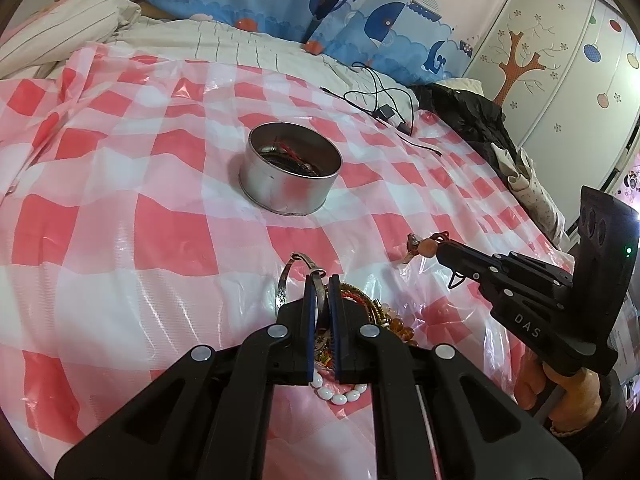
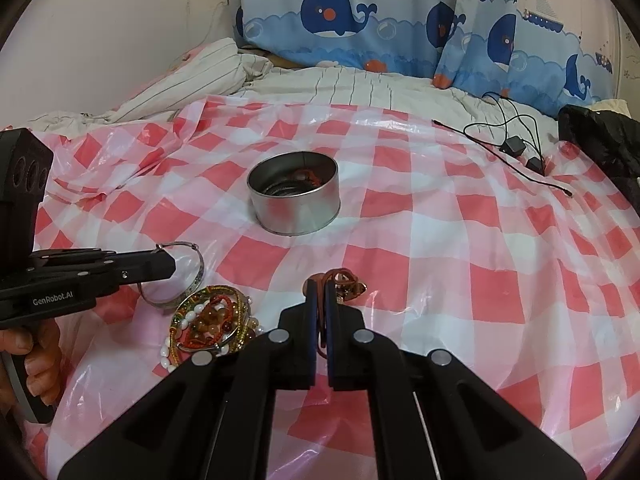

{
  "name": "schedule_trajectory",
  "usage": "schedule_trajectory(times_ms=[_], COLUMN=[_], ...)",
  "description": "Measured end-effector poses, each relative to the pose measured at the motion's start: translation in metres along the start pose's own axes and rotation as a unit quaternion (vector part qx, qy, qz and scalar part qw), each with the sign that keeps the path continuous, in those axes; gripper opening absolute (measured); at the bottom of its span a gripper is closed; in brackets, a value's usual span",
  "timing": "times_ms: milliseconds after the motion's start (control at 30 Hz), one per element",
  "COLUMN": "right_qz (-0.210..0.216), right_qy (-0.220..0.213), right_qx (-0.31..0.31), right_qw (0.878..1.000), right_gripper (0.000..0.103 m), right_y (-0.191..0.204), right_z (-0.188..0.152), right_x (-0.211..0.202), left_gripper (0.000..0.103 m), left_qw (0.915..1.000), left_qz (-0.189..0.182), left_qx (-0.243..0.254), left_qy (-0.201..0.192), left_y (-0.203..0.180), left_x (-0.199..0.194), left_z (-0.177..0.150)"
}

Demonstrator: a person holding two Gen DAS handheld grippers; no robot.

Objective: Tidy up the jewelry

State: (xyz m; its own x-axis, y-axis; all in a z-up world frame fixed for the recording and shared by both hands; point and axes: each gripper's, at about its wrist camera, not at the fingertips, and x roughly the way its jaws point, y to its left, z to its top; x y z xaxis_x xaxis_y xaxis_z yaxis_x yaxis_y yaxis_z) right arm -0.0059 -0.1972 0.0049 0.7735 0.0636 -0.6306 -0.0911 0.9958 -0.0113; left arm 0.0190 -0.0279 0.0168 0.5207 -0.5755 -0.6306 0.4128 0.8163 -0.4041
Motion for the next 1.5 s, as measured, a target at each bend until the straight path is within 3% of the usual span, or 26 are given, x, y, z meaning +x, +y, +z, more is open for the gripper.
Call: schedule_trajectory(times_ms=[1500], right_qz=[-0.024], right_qy=[-0.008], right_qx=[-0.02], right_qw=[0.999], right_gripper=[0.004], right_y=[0.0067], right_z=[0.0004], right_x=[-0.004], left_gripper=[0.006], left_qw=[1.0], left_qz=[0.0], left_qx=[0.0], left_qy=[-0.002], left_y=[-0.0015], left_x=[-0.0004], left_z=[-0.0011])
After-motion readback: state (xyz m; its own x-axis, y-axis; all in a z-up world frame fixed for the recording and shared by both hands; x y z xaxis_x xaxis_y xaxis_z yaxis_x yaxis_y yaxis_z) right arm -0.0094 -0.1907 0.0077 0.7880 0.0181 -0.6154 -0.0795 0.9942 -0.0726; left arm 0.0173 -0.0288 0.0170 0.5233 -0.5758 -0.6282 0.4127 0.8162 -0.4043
